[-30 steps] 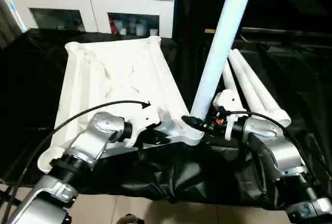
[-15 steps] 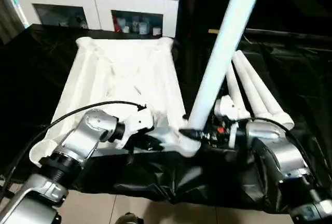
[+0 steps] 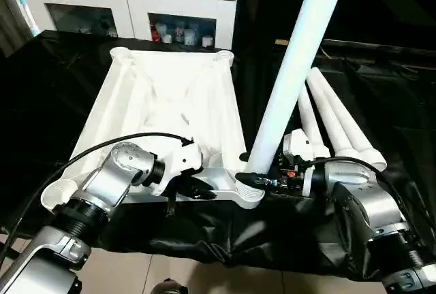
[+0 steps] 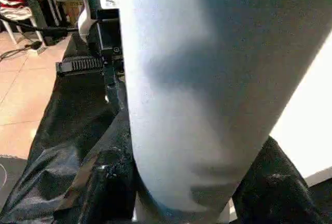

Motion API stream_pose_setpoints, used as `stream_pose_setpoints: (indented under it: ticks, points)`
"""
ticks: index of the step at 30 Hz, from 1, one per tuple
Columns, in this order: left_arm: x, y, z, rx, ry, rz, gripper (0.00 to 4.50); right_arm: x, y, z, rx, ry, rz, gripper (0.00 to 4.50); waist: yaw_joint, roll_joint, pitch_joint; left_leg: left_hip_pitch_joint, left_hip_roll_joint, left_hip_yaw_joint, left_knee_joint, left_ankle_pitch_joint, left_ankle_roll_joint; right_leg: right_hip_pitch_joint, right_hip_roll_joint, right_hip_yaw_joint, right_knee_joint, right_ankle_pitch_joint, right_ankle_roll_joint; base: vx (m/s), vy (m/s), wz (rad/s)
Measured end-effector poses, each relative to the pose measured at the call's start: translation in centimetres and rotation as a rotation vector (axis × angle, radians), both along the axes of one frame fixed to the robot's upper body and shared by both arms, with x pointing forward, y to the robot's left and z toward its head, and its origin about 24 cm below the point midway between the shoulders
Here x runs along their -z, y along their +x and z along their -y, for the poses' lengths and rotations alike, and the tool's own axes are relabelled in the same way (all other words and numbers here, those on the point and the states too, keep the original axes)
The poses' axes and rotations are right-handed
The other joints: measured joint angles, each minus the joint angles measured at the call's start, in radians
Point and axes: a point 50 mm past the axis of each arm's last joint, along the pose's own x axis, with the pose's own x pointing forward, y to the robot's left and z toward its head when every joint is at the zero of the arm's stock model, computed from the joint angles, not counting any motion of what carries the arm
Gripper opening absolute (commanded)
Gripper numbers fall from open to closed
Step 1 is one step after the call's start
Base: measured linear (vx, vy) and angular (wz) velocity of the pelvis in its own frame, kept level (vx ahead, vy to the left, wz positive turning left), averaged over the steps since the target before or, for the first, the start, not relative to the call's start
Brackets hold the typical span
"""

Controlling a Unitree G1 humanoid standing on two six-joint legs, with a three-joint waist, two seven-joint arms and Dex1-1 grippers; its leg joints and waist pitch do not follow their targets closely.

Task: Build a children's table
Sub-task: Insert table leg to table base

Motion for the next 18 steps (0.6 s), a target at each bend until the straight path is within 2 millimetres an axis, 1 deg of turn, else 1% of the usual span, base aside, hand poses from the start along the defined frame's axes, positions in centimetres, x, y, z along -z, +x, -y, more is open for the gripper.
stream_pose_setpoints:
  ticks: [3,5,7,9,12,13,15,17,18]
  points:
    - [0.0,0.2,0.1,-0.025,-0.002,0.015,0.00,0.2,0.4,-0.2,0.048,0.017,-0.003,1.88,-0.007,0.000,0.000,0.000,0.000,0.000,0.000,0.000,0.000,-0.001,0.000,0.000,0.000,0.000,0.000,0.000,0.000,0.00]
    - [0.1,0.5,0.2,-0.072,-0.002,0.026,0.00,0.3,0.9,-0.5,0.119,0.032,-0.002,1.88,-0.014,0.000,0.000,0.001,0.000,0.000,0.000,0.000,0.000,-0.006,0.000,0.000,0.000,0.000,0.000,0.000,0.000,0.00]
    - [0.1,0.9,0.4,-0.125,-0.009,0.042,0.00,0.5,1.6,-0.7,0.203,0.041,0.005,1.88,-0.024,-0.001,0.001,0.001,0.000,0.000,0.000,0.000,0.000,-0.007,-0.001,0.000,0.000,0.001,-0.001,0.000,0.000,0.00]
    - [0.2,1.0,0.6,-0.153,-0.017,0.045,0.00,0.5,2.0,-0.7,0.250,0.039,0.018,1.88,-0.033,-0.001,0.001,0.000,0.000,0.000,0.000,0.000,0.000,-0.008,-0.002,-0.001,0.000,0.001,-0.001,0.000,0.000,0.00]
    - [0.2,1.4,1.1,-0.235,-0.028,0.057,0.00,0.6,3.1,-1.0,0.362,0.056,0.007,1.88,-0.044,-0.003,0.002,0.001,0.000,-0.001,0.000,0.000,0.000,-0.011,-0.002,-0.001,0.000,0.003,-0.005,0.000,0.000,0.00]
    - [0.2,1.7,1.3,-0.292,-0.027,0.072,0.00,0.5,3.9,-1.5,0.430,0.065,-0.008,1.88,-0.053,-0.003,0.002,0.002,0.000,-0.002,0.000,0.000,-0.001,-0.012,-0.002,-0.001,0.000,0.004,-0.006,0.000,0.000,0.00]
    - [0.2,1.9,1.8,-0.355,-0.026,0.084,0.00,0.4,4.8,-1.9,0.503,0.059,-0.016,1.88,-0.066,-0.003,0.002,0.002,0.000,-0.004,0.000,0.000,-0.001,-0.015,-0.003,-0.002,-0.001,0.006,-0.009,0.000,0.000,0.00]
    - [0.1,2.0,2.4,-0.393,-0.020,0.101,0.00,0.4,5.4,-2.2,0.550,0.066,-0.029,1.88,-0.072,-0.004,0.002,0.002,0.000,-0.004,0.000,0.000,-0.001,-0.016,-0.003,-0.002,-0.001,0.007,-0.010,0.000,0.000,0.00]
    - [0.0,2.1,2.9,-0.426,-0.010,0.124,0.00,0.2,5.9,-2.4,0.591,0.069,-0.043,1.88,-0.075,-0.004,0.003,0.002,0.000,-0.004,0.000,0.000,-0.001,-0.017,-0.003,-0.002,-0.001,0.008,-0.012,0.000,0.000,0.00]
